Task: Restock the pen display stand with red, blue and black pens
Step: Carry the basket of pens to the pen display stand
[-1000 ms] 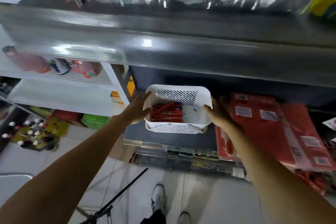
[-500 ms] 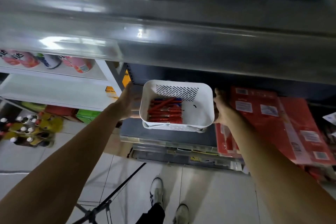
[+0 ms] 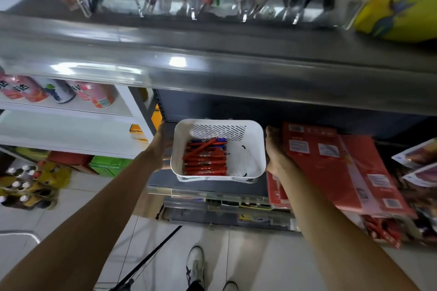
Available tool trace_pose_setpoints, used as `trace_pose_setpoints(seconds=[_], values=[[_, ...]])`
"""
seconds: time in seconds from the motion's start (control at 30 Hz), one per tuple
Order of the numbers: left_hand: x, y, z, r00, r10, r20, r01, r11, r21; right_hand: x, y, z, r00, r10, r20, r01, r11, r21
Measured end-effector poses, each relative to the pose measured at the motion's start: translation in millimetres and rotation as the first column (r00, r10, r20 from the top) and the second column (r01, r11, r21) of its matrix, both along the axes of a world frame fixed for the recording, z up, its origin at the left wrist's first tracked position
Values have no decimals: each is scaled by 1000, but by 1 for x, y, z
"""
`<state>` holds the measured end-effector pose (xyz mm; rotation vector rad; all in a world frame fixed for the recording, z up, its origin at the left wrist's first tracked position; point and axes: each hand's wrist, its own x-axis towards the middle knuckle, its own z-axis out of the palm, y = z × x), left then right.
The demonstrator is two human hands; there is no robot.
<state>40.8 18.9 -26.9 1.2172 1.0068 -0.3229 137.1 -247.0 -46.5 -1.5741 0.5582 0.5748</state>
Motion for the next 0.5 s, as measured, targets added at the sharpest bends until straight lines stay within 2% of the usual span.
trace_pose_setpoints(seconds=[0.07, 0.2, 0.37, 0.5], values=[[-2, -6, 7, 999, -7, 37, 7, 1000, 8, -14, 1, 30, 1000, -14, -15, 14, 1000, 6], [-2, -18, 33, 996, -36, 87, 32, 998, 45, -22, -18, 51, 996, 2, -88, 4, 998, 63], [-3, -38, 68, 990, -115, 82, 113, 993, 25, -42, -51, 87, 998, 66, -5, -66, 996, 66], [0, -73, 88, 968, -224, 114, 219, 974, 56, -54, -92, 112, 1000, -4, -4, 4, 1000, 15]])
